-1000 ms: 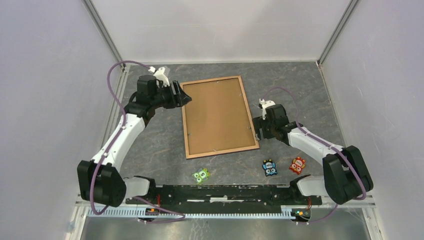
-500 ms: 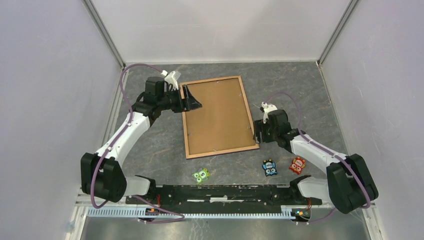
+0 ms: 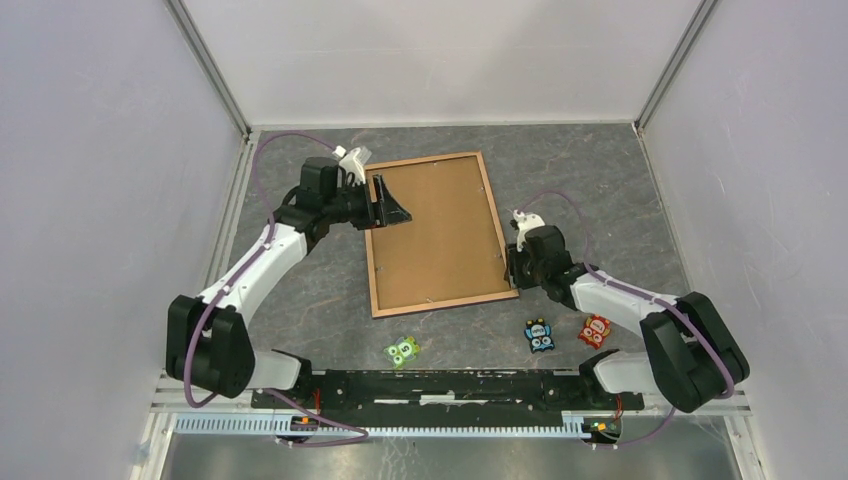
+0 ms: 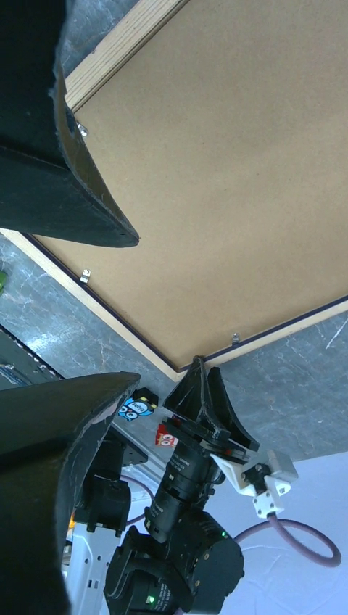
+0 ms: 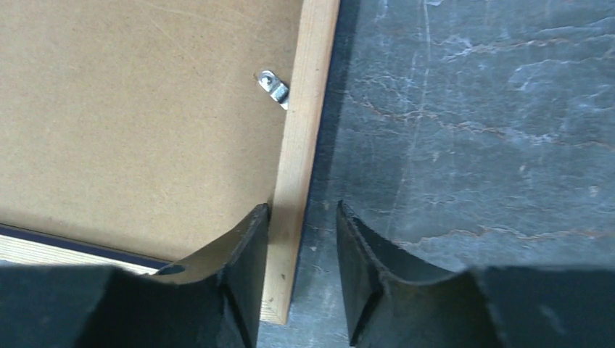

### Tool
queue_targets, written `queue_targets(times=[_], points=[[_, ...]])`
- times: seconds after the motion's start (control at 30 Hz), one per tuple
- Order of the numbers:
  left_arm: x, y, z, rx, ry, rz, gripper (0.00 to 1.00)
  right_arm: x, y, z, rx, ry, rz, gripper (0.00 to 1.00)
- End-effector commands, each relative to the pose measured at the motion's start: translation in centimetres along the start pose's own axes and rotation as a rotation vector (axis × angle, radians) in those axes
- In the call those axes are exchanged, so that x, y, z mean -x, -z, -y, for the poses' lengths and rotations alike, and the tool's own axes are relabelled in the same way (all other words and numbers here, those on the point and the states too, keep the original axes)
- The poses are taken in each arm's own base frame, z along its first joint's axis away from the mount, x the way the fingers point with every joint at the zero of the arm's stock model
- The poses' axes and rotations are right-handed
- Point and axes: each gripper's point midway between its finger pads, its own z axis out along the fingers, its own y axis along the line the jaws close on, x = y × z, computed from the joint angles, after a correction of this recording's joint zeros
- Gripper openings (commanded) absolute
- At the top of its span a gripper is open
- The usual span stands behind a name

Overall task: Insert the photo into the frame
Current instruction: Turn over the photo frame at the center of the board.

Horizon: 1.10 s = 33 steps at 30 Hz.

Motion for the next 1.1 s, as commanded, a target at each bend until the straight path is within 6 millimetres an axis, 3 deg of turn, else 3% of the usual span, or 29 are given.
queue_targets(times=[0.0,0.23,0.3,0.37,0.43,0.6,0.73,0.9,1.0,1.07], points=[[-0.2,-1.0,0.4,-0.034,0.029,-0.017,0.69,-0.5,-0.7,0.4,-0.028,-0.006,0.029,0.4],[-1.2,-1.9,0.8,-0.051,-0.022,-0.062,0.71,0.9,-0.6,-0.4,0.004,-0.051,0.068,0.07],[-1.8,-2.4,1.6,-0.079,-0.054,-0.086,0.67,1.6,-0.2,-0.7,0.012,-0.068,0.08,0.0],[-2.9,-3.0,2.8,-0.108,-0.103,-0.118,0.59,2.4,0.1,-1.3,0.04,-0.088,0.088,0.0],[-4.1,-3.6,4.2,-0.134,-0.162,-0.148,0.6,3.0,0.4,-2.1,0.076,-0.118,0.092,0.0],[-7.3,-4.3,6.5,-0.085,-0.359,-0.182,0.75,3.5,0.9,-2.9,0.091,-0.189,0.049,0.0],[-11.1,-5.5,9.1,0.067,-0.642,-0.073,0.84,4.6,1.8,-3.1,0.082,-0.2,0.03,0.0],[-14.9,-7.1,9.1,0.181,-0.808,0.015,0.86,6.2,3.5,-3.8,0.123,-0.223,0.089,0.0],[-15.6,-7.3,8.8,0.344,-1.08,0.06,0.86,6.8,4.2,-4.1,0.132,-0.214,0.085,0.0],[-14.8,-7.4,9.1,0.48,-1.201,0.128,0.87,6.9,4.3,-4.0,0.129,-0.214,0.089,0.0]])
